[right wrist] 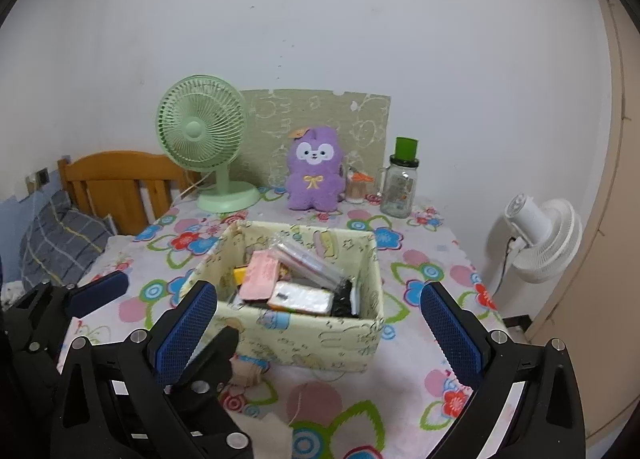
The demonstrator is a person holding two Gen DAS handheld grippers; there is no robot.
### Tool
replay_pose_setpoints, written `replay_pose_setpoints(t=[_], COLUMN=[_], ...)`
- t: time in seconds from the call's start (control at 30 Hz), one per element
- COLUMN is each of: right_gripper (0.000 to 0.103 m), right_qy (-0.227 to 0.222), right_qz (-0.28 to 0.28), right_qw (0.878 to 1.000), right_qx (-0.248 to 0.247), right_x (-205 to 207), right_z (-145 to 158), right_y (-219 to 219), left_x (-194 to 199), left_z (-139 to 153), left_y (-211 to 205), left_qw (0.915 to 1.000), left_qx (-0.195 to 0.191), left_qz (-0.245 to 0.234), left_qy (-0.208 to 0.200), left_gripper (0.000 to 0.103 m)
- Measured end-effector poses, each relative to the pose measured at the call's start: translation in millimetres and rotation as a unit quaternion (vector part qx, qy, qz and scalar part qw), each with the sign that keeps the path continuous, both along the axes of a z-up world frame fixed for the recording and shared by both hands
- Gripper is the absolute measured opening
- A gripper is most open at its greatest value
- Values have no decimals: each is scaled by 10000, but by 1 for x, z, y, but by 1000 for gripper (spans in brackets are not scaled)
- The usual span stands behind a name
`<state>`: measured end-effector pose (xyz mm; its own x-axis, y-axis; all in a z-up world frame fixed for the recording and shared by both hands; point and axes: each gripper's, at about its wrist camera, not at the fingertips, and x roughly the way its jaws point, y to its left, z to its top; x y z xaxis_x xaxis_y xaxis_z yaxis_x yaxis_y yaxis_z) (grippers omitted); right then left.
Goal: Organize soft objects
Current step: 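Withdraw both tools from the box toward the white cloth and white roll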
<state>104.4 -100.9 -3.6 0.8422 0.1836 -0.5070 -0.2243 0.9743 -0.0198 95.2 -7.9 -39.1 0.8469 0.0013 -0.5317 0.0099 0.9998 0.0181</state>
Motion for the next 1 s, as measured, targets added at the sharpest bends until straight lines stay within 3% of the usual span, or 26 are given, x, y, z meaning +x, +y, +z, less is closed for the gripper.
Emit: replay_pose_setpoints(t=[0.7, 1.0], right_gripper=[101, 101], right_qy=[354, 584], right_qz=[168, 215], right_qw=[9992, 9980], right_qx=[90, 102], right_x=[-28, -30], right_z=[-26, -51], right_y=[9, 16], left_x=[-29, -32], left_z=[-26, -48], left_y=[3, 9], left_qw=[9998, 9993], left_qx=[-8, 99], left_qz=[-179, -293], left_qy=[100, 220], left_gripper=[95, 95])
